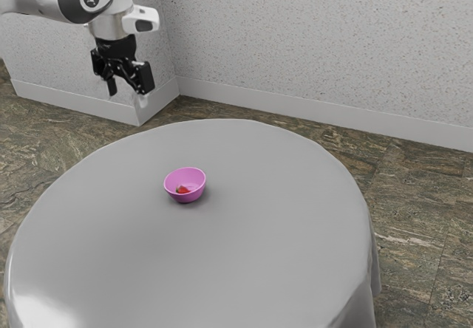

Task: Take strawberry from the bowl

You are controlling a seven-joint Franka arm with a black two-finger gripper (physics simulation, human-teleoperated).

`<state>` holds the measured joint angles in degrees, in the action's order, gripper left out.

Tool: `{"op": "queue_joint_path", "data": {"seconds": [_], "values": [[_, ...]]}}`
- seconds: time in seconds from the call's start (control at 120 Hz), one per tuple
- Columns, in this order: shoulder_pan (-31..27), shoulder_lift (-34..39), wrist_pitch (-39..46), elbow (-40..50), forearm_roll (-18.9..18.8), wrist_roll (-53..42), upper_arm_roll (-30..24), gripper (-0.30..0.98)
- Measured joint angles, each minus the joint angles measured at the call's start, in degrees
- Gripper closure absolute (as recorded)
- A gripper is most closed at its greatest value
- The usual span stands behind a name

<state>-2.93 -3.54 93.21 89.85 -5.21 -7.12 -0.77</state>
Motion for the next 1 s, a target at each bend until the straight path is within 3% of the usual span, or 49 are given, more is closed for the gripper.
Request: {"op": "queue_joint_path", "data": {"seconds": [0.367, 0.667, 1.0], "values": [[0.23, -1.56, 2.01, 0.06, -0.63, -3.38, -0.1, 0.0], [0.04, -2.71, 7.84, 4.27, -0.84, -29.18, -0.28, 0.0], [-0.37, -9.21, 18.5, 10.53, -2.64, -51.93, -0.55, 0.0]]}}
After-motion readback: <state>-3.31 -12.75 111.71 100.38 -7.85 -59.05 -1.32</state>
